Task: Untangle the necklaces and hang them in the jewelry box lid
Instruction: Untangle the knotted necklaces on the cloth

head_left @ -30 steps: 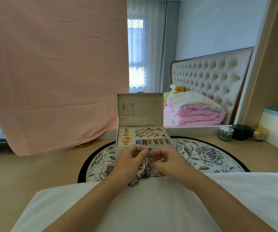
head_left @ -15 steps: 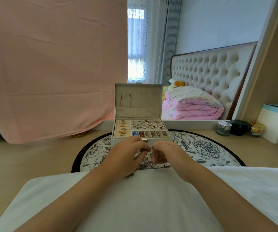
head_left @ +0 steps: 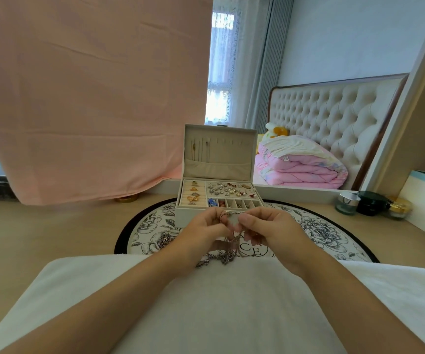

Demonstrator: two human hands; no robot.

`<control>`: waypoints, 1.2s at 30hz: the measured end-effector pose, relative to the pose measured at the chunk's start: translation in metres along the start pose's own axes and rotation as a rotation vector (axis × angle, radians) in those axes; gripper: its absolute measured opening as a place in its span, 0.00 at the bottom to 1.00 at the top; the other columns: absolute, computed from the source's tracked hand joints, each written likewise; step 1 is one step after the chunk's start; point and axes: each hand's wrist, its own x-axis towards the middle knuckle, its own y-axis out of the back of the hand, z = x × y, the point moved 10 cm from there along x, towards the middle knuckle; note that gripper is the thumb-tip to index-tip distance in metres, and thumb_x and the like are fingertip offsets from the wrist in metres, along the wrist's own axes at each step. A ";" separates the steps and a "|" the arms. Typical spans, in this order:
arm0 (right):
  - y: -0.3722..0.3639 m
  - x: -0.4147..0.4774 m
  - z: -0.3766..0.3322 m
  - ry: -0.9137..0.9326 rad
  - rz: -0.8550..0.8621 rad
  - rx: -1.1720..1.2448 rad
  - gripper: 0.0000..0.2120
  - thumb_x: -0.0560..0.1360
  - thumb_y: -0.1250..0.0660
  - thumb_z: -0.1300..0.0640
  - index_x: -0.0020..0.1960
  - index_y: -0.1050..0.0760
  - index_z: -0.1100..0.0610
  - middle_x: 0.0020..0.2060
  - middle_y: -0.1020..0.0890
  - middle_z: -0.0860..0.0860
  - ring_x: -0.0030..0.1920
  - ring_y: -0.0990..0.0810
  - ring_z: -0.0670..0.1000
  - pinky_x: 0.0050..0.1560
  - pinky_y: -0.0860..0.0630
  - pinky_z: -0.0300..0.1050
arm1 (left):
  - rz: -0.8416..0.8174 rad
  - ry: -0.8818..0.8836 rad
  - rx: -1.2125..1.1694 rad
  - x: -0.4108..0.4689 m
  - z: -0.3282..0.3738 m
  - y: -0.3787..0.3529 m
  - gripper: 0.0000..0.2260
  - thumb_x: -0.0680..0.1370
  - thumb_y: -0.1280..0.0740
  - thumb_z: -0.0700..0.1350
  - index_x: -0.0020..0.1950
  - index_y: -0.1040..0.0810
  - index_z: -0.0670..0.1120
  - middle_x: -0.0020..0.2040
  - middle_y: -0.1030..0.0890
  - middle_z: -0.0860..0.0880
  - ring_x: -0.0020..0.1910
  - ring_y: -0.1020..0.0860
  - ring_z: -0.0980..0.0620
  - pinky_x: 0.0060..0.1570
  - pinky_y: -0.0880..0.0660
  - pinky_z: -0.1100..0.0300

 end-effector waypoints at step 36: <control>-0.002 -0.006 -0.042 0.387 0.136 -0.598 0.05 0.72 0.24 0.55 0.40 0.18 0.48 0.34 0.21 0.42 0.34 0.27 0.43 0.38 0.27 0.38 | -0.071 -0.082 0.907 0.005 0.011 -0.001 0.03 0.78 0.29 0.50 0.47 0.15 0.54 0.36 0.19 0.62 0.34 0.24 0.68 0.37 0.29 0.70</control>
